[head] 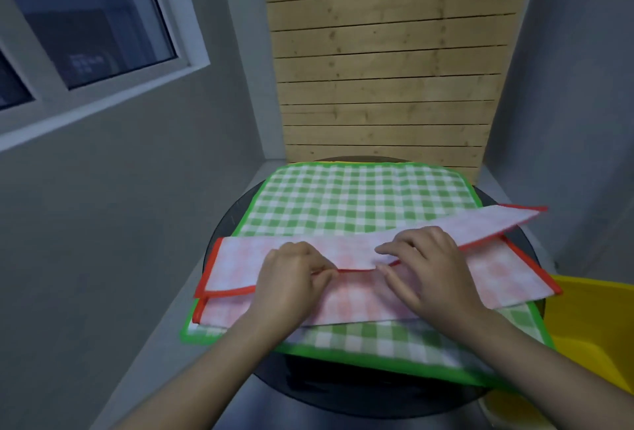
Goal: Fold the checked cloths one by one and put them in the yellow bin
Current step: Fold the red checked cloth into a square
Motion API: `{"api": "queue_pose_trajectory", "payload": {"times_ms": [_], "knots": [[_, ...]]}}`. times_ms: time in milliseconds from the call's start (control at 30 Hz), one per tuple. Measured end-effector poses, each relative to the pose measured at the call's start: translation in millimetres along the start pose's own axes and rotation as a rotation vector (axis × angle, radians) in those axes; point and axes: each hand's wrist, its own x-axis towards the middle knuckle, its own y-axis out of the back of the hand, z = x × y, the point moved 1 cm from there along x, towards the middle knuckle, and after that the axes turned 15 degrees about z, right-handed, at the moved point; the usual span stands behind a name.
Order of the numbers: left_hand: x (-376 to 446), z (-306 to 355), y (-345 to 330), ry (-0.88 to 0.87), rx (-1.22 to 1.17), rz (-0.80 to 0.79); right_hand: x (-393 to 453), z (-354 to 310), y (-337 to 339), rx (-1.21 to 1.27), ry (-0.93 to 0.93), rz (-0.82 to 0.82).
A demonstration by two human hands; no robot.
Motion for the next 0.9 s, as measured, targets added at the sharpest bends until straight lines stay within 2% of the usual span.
{"api": "queue_pose_trajectory", "payload": {"times_ms": [300,700,900], "knots": [[-39.2,-18.2,-20.5,0.069,-0.149,-0.081,-40.3,11.3,-9.8,0.153,-0.124,-0.285],[-63.5,-28.5,-35.0,-0.147,-0.113,-0.018,-58.7,10.6,-10.8,0.240,-0.096,-0.392],[-60.5,-26.4,-34.5,-0.068,-0.097,-0.127,-58.6,11.5,-12.6,0.253,-0.143,-0.467]]}}
